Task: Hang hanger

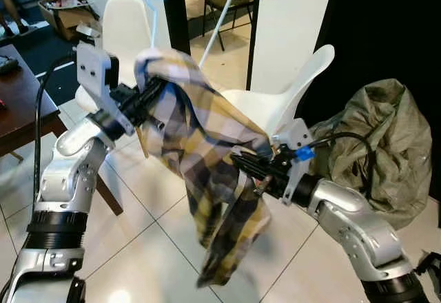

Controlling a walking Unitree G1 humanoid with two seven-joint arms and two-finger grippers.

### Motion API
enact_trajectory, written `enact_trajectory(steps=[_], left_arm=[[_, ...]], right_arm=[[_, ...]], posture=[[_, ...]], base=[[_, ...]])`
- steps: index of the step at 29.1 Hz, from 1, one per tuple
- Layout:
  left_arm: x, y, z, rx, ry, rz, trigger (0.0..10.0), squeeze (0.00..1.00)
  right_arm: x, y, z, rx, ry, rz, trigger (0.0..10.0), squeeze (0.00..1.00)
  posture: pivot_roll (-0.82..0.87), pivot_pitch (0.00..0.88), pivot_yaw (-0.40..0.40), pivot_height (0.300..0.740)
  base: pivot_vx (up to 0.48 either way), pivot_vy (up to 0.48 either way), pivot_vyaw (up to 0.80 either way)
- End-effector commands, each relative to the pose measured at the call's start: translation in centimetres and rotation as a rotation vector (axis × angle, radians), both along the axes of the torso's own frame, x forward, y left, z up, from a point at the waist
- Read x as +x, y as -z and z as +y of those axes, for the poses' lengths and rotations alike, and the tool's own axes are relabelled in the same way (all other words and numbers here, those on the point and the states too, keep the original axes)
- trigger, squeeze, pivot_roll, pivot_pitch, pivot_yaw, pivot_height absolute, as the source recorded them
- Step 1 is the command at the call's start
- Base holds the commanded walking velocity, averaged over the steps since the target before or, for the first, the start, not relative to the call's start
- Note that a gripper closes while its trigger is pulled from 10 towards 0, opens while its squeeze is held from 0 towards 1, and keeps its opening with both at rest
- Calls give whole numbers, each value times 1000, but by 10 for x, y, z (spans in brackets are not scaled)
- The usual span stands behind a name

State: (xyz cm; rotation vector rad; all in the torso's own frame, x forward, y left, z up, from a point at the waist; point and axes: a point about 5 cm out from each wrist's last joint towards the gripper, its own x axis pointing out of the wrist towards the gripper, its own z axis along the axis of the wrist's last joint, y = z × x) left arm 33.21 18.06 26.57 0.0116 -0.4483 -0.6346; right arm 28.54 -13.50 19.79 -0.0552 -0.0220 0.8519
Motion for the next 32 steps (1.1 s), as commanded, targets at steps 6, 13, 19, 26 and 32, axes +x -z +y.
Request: enact_trajectory(steps=[6,13,19,26,32], left_arm=[[-4,4,27,126,-29,35,10000,0],[-9,-1,54,237,-40,47,10000,0],[-10,-3,58,260,-10,51,10000,0],[-25,22,41,388,239,128,10000,0],[-33,44,38,569,438,250,10000,0]], right_arm=[[-8,-2,-8,48,-45,-8,10000,1000],[-29,-26,-24,249,-218,-54,10000,1000],[-30,-24,-34,173,-208,-55,10000,1000],[-7,-35,-42,94,-20,-155,10000,1000],[10,-65,-49,93,80,-283,10000,0]], posture=[[-57,113,70,740],[-47,109,69,740],[-48,113,68,740],[-51,116,67,740],[-47,118,69,740]], base=[[0,0,0],[0,0,0],[0,0,0],[0,0,0],[0,0,0]])
